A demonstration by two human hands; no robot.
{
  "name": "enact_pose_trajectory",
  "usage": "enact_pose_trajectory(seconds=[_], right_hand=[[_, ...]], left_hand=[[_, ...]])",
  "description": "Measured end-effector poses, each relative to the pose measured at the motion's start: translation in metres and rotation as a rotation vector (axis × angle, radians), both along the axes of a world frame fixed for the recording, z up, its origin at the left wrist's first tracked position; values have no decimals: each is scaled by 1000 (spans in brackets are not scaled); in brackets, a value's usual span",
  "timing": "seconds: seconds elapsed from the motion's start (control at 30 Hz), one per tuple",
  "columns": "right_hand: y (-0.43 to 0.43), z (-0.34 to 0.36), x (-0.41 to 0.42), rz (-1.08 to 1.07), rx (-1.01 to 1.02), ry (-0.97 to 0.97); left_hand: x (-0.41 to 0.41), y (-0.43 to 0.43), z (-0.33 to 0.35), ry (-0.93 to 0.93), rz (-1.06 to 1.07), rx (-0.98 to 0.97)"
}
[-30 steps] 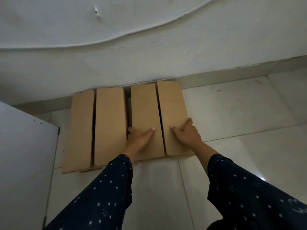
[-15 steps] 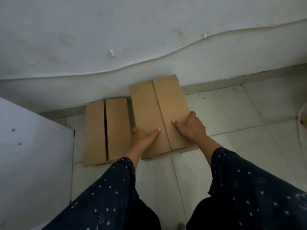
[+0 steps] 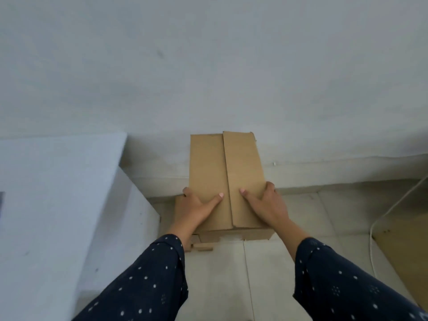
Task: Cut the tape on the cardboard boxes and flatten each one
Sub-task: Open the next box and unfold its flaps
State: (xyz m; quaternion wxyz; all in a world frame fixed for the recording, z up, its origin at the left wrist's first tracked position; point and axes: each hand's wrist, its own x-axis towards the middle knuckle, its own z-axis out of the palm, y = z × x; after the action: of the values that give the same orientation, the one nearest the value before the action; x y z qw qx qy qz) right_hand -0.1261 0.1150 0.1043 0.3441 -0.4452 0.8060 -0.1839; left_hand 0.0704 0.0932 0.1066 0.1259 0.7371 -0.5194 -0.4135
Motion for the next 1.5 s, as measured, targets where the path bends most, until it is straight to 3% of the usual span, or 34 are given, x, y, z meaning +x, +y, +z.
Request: enact_pose_trajectory(seconds=[0.2,0.43,0.6,0.87,1.17,1.33,1.5], right_hand=[[8,101,95,67,-155,-10],[33,156,246,97,-296,-73],[54,174,367,75,-352,-282],[49,201,515,141,-237,-584],[-7,218,635,323,-65,-719],[-16,211,687,282,7,-690],[-28,202,731,166,-16,-583]], left_hand=[[96,7,96,-59,73,-182],[253,35,152,-93,135,-315],[381,69,174,-119,215,-340],[533,91,189,-64,357,-336],[660,60,192,-8,486,-372],[713,42,174,-24,341,-300],[741,16,152,213,294,-113]])
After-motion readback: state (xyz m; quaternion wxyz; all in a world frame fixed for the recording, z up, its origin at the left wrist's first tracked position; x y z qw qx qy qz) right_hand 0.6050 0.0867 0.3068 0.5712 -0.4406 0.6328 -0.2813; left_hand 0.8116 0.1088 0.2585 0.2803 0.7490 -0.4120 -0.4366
